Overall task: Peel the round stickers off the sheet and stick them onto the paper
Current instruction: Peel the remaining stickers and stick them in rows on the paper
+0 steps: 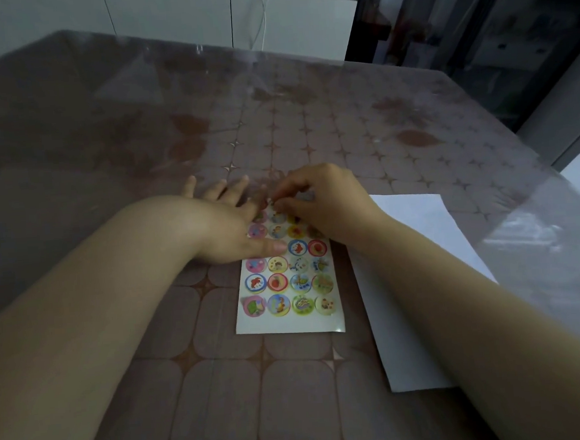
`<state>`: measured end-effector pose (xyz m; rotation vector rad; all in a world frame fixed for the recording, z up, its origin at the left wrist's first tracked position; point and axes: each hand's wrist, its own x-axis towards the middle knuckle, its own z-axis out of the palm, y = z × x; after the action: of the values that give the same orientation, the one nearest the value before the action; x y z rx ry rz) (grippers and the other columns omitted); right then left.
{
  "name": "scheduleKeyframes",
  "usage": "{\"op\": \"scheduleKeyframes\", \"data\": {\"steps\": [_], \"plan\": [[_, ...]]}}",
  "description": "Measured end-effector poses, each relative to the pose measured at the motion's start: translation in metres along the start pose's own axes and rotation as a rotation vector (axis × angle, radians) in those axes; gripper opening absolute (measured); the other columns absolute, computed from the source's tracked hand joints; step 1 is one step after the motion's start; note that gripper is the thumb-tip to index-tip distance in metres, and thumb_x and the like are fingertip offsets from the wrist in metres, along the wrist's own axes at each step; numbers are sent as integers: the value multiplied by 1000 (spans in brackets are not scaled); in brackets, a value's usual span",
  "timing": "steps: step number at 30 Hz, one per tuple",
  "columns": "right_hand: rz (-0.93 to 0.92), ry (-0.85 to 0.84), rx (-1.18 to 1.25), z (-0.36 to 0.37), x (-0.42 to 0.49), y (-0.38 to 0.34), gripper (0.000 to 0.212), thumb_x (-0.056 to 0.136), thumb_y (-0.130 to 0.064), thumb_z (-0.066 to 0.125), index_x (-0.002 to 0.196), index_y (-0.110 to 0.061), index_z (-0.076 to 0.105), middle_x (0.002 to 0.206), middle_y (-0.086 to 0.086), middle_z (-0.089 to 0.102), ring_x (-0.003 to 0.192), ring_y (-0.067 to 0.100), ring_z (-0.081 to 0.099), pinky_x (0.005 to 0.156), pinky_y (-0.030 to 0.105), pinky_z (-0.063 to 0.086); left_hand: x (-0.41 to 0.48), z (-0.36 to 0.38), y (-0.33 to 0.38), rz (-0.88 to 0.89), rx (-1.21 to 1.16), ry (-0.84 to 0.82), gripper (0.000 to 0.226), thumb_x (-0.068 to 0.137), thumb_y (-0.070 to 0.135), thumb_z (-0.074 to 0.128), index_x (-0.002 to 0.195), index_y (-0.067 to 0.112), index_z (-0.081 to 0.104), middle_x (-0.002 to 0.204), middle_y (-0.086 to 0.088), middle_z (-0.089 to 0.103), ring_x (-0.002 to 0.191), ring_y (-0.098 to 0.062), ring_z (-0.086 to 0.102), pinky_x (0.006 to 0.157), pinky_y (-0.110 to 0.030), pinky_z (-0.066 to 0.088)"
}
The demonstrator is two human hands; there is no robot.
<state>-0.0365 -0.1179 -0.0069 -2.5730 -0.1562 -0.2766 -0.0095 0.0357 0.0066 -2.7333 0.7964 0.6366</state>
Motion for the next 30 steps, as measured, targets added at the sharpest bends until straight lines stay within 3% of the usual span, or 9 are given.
{"op": "scheduleKeyframes", "data": {"steps": [7,9,11,13,16,19,21,26,30], "plan": [[109,38,153,-15,2,4,2,78,-24,69,80,-24,70,78,-9,67,78,7,61,83,33,51,-1,-1,1,-8,6,10,91,77,75,23,145,29,-17,155,-1,-23,144,-23,-13,112,-52,-11],[190,23,230,-42,4,7,9,76,-23,72,84,-19,72,82,0,71,70,8,61,73,20,51,-1,-1,1,-5,-9,30,92,77,74,26,145,30,-16,155,-1,-20,144,-23,-11,112,-53,-10],[261,-4,90,-78,3,19,15,74,-28,73,88,-22,72,84,-5,68,67,-3,56,59,0,41,0,-2,1,7,-35,69,93,76,74,30,146,29,-12,157,0,-14,145,-23,-8,113,-53,-9],[366,-26,-74,-106,-2,39,20,74,-31,72,94,-26,72,97,-8,67,79,-1,56,70,3,38,2,-3,1,27,-77,120,95,74,74,34,147,28,-8,157,-1,-8,145,-23,-4,114,-52,-9],[497,-32,-37,-110,-23,65,20,74,-29,73,93,-24,72,125,-5,59,104,13,55,91,21,36,5,-1,0,46,-129,169,98,71,75,34,147,29,-8,157,2,-7,145,-21,-5,115,-50,-8],[542,-27,115,-91,-44,76,14,74,-26,73,86,-20,73,91,-1,68,74,5,58,69,14,42,6,0,1,62,-158,169,99,63,78,26,145,36,-10,157,4,-13,144,-21,-10,115,-49,-9],[561,49,185,-82,-48,80,10,73,-26,74,81,-21,73,76,-2,67,67,9,58,67,19,46,5,0,2,72,-158,152,97,58,77,21,143,43,-9,156,4,-16,144,-22,-11,114,-50,-9],[558,95,207,-74,-47,78,8,73,-23,75,78,-18,72,64,-6,61,50,1,51,43,3,36,4,0,1,79,-133,161,94,54,76,16,142,48,-2,156,4,-16,144,-20,-13,114,-49,-11],[543,82,200,-72,-47,78,6,72,-23,76,73,-19,72,62,-9,60,51,1,49,41,1,35,4,0,3,86,-115,175,95,56,74,16,144,44,-1,157,4,-13,144,-20,-12,114,-49,-11]]}}
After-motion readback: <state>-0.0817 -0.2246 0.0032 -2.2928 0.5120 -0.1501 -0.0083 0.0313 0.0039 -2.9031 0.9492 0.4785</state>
